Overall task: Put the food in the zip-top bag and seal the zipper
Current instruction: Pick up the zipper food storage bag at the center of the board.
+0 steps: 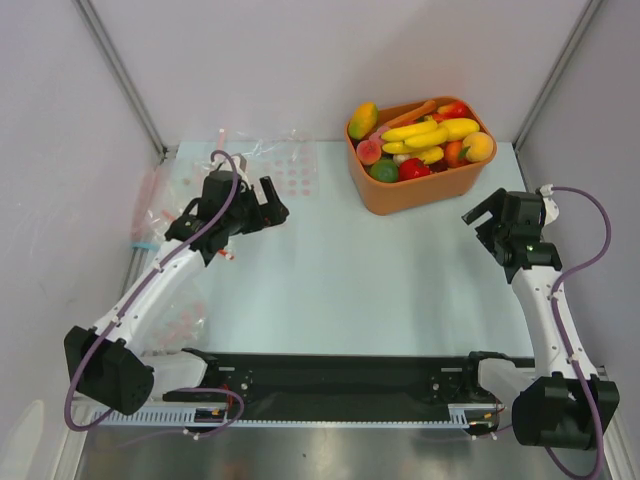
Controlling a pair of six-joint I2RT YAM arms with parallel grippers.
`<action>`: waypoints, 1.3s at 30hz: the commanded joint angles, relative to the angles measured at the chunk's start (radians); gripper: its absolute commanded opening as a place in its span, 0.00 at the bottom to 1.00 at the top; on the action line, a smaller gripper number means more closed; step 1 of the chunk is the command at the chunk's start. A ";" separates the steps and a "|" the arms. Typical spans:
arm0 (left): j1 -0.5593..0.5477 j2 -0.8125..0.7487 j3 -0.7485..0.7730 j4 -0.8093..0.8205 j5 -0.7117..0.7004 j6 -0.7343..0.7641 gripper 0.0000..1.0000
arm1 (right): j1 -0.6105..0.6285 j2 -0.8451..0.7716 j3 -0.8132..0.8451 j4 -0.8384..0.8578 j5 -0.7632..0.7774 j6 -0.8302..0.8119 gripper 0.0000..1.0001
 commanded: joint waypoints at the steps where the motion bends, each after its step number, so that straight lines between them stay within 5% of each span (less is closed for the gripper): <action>1: 0.003 0.021 0.011 0.093 -0.001 -0.043 1.00 | -0.004 -0.005 0.050 -0.010 -0.012 0.009 1.00; 7: 0.103 0.153 0.112 0.179 0.004 -0.040 1.00 | -0.004 0.042 0.148 -0.043 -0.087 -0.066 0.99; 16: 0.355 0.530 0.497 0.073 0.016 0.091 1.00 | 0.039 0.053 0.214 -0.089 -0.170 -0.125 0.95; 26: 0.421 0.883 0.896 -0.106 -0.056 0.227 0.99 | 0.054 0.010 0.208 -0.083 -0.183 -0.199 0.95; 39: 0.497 1.153 1.108 -0.165 0.106 0.208 0.97 | 0.040 -0.022 0.175 -0.034 -0.208 -0.231 0.95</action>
